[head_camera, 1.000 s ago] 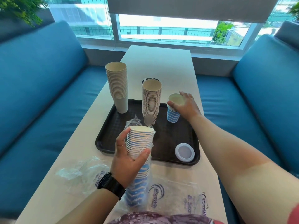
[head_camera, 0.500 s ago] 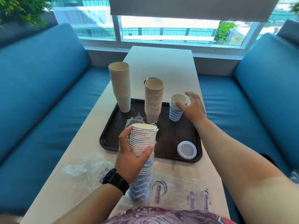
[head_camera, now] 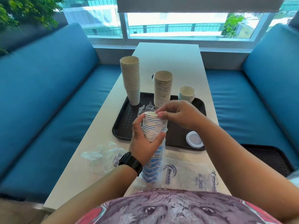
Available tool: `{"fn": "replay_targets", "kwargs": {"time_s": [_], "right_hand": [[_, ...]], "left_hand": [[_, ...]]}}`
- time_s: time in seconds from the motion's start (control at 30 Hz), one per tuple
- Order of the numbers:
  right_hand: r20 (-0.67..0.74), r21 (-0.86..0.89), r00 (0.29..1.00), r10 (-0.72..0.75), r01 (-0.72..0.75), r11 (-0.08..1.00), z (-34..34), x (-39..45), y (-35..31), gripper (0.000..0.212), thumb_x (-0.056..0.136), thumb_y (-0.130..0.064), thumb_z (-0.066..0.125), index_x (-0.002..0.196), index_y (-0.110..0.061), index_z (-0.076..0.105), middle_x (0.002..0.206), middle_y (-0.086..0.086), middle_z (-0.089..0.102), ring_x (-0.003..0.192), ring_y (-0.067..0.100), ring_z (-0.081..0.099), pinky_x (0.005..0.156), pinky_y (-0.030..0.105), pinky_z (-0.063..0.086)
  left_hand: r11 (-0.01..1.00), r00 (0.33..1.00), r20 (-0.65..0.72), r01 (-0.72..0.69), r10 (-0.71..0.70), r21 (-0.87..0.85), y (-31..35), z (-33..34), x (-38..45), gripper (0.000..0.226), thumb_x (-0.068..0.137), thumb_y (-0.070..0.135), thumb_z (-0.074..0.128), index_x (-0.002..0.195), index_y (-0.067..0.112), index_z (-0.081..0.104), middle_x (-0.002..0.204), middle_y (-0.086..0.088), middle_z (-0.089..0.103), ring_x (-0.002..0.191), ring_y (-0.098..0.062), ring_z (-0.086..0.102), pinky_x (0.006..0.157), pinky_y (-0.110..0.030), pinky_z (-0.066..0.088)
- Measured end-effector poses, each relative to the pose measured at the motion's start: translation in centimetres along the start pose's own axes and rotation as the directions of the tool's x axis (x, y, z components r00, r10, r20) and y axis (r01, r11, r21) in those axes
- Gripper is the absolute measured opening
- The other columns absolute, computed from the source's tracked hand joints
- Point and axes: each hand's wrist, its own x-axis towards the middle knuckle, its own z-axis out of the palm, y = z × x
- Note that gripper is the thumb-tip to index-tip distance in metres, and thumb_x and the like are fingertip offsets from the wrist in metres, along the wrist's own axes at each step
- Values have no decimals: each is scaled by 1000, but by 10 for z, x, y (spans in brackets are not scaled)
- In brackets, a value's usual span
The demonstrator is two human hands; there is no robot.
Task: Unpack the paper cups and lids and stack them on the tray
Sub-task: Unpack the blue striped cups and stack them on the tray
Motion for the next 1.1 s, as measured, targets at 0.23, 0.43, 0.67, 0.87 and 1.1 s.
{"fn": "replay_targets", "kwargs": {"time_s": [0.23,0.43,0.67,0.87,1.1], "right_hand": [[61,-131,998,22,-14,991,2,-4,-13,8,90,-29,67,96,-26,73,87,-15,69,81,-3,63,71,8,42],[93,-174,996,-8,24,984,0,-4,-20,10,91,-28,66,96,-23,73,88,-9,72,83,6,65,76,18,48],[112,-217,993,-31,55,975,-1,0,-22,7,92,-27,64,89,-27,70,84,-5,71,82,15,65,78,29,50],[-23,-195,997,-71,65,979,-3,4,-22,9,92,-23,64,85,-26,68,77,-15,64,70,-5,57,65,8,41],[-141,-76,990,3,-14,997,2,10,-9,12,88,-39,67,97,-31,67,105,-8,63,95,7,61,81,24,49]], "left_hand": [[1000,1000,1,24,-24,4,-4,-1,0,84,72,59,73,136,39,23,139,-4,48,115,-21,61,90,-46,56],[1000,1000,14,21,-21,-2,-6,-2,0,83,73,59,73,136,39,23,139,-5,47,114,-20,61,88,-45,57],[1000,1000,17,7,-7,2,-6,-4,-1,83,73,57,72,137,37,24,139,-5,47,114,-19,61,89,-44,57],[1000,1000,10,-5,5,7,-8,-1,-2,82,73,55,73,138,37,26,138,-5,48,111,-18,62,90,-42,56],[997,999,-9,-41,42,61,-5,-1,-2,82,73,61,63,141,45,21,133,6,37,112,-8,53,88,-2,37]]}}
